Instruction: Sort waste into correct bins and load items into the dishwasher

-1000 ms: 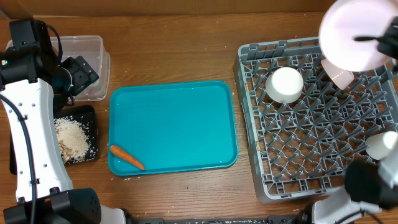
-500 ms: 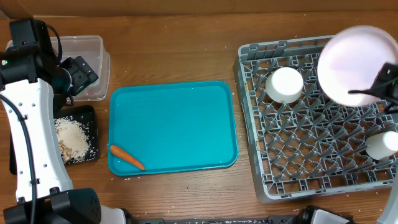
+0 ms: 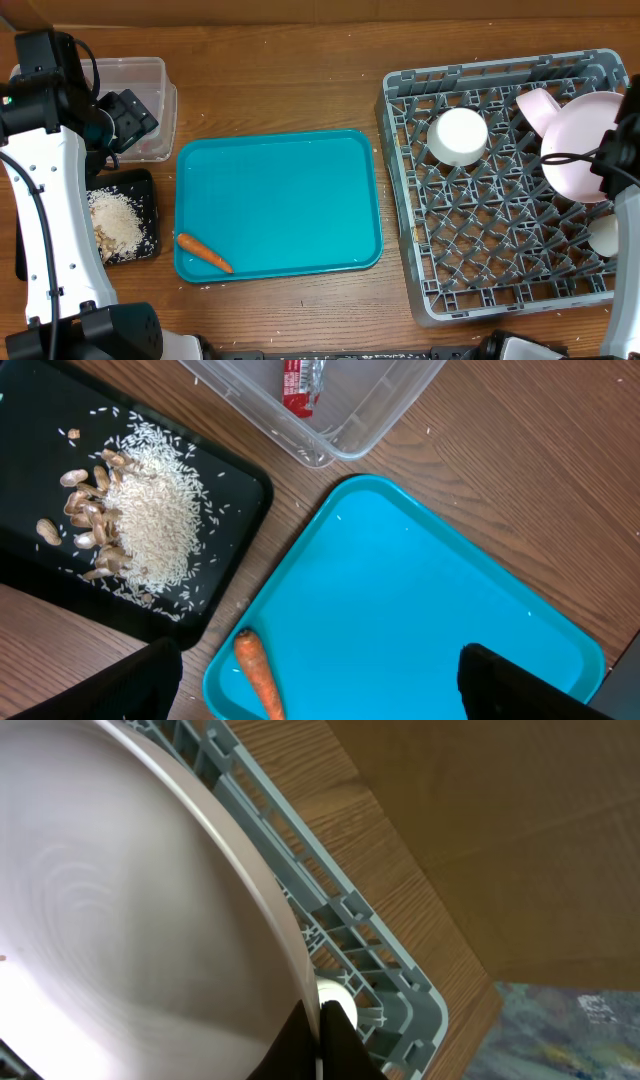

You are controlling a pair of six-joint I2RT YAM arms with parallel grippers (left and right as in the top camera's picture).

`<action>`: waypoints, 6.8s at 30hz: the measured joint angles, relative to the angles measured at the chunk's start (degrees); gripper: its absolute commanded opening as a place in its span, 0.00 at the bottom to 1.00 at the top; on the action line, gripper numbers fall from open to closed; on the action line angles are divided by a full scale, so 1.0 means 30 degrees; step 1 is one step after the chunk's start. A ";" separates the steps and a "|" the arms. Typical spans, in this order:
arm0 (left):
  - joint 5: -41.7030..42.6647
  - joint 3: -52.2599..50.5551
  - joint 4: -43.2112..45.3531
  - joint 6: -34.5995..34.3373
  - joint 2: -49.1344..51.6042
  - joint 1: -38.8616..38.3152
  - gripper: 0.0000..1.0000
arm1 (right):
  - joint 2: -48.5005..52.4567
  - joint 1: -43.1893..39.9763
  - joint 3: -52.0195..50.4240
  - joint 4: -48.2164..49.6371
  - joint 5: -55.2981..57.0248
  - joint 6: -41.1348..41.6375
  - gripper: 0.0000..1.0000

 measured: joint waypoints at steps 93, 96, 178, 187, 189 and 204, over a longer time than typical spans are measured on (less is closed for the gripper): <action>-0.1049 -1.7522 0.8801 -0.4466 0.0000 -0.4233 0.83 | 0.1013 0.6652 -0.1464 0.3330 -1.7121 0.1027 0.70; -0.1180 -1.7850 0.9318 -0.4685 -0.0007 -0.4233 0.72 | 0.1013 0.6652 -0.1464 0.3228 -1.7012 0.1035 0.70; -0.3417 -1.0324 0.8830 -0.2754 0.3643 0.4452 0.47 | 0.1013 0.6652 -0.1464 0.2484 -1.6072 0.0976 0.69; -0.3555 -0.9617 0.2951 -0.3599 -0.0066 0.4852 0.27 | 0.1013 0.6652 -0.1464 0.2266 -1.6036 0.0984 0.66; -0.3730 -0.9508 0.2477 -0.3745 -0.0699 0.5333 0.12 | 0.1013 0.6652 -0.1464 0.2259 -1.6028 0.0991 0.66; -0.4022 -1.3784 0.6084 -0.4131 -0.0874 1.0506 0.04 | 0.1013 0.6652 -0.1464 0.2229 -1.5766 0.0976 0.66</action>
